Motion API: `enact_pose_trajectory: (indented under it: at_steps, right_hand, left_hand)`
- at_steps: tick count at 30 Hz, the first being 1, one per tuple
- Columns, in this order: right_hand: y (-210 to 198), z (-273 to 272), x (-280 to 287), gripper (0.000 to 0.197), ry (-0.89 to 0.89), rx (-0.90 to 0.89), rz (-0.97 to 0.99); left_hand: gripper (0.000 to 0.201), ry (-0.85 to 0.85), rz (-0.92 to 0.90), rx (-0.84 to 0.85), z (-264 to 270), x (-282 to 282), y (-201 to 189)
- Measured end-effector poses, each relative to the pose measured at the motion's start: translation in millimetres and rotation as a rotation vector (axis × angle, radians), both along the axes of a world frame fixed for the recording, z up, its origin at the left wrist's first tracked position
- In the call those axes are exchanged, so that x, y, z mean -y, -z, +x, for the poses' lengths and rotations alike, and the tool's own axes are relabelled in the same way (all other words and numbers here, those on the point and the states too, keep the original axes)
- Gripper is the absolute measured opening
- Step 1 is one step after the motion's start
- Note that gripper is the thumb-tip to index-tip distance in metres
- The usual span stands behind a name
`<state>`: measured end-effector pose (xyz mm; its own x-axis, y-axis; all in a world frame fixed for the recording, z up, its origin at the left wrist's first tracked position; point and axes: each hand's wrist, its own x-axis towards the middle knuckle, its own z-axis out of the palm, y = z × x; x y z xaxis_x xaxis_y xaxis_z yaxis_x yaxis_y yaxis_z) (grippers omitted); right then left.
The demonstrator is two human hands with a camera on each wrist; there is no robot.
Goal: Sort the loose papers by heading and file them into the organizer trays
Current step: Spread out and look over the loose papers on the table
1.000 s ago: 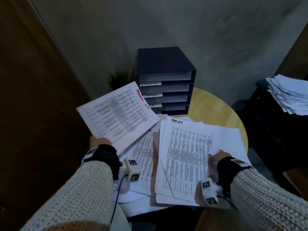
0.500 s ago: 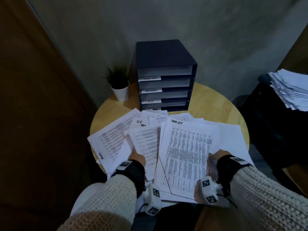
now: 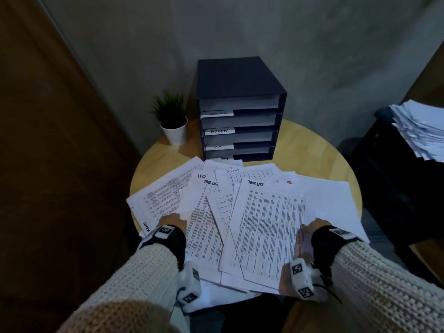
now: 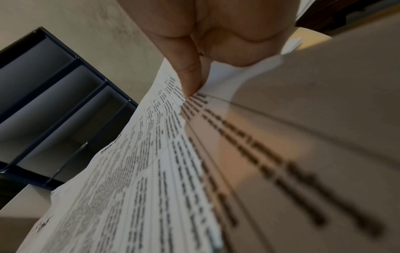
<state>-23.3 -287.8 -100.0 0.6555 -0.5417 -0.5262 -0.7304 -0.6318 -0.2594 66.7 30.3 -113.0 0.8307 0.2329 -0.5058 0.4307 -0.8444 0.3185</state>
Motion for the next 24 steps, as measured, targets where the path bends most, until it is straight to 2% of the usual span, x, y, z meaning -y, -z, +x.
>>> enact_pose_trajectory:
  at_steps: [4,8,12,16,19,21,24]
  right_hand:
    - [-2,0,-5,0.049,0.069,0.060,0.012]
    - [-1,3,-9,0.051,0.026,0.005,0.001]
    - [2,4,-11,0.049,0.069,0.044,0.030]
    - [8,8,-12,0.043,0.123,0.025,0.136]
    - [7,9,-13,0.042,0.039,-0.018,0.046]
    - [1,10,-13,0.044,0.056,0.006,0.020]
    - [-1,10,-12,0.046,-0.018,-0.025,0.000]
  left_hand:
    - [0.050,-0.025,-0.071,0.044,-2,-4,-4]
    - [0.046,-0.079,-0.204,0.135,-3,-1,-6]
    - [0.040,-0.050,-0.199,0.192,-9,-3,-11]
    - [0.036,-0.008,-0.087,0.184,-13,-7,-23]
    - [0.040,-0.047,-0.075,0.267,-14,-12,-32]
    - [0.040,-0.071,-0.122,0.338,-13,-16,-43]
    - [0.040,-0.173,-0.207,0.455,-6,-24,-61]
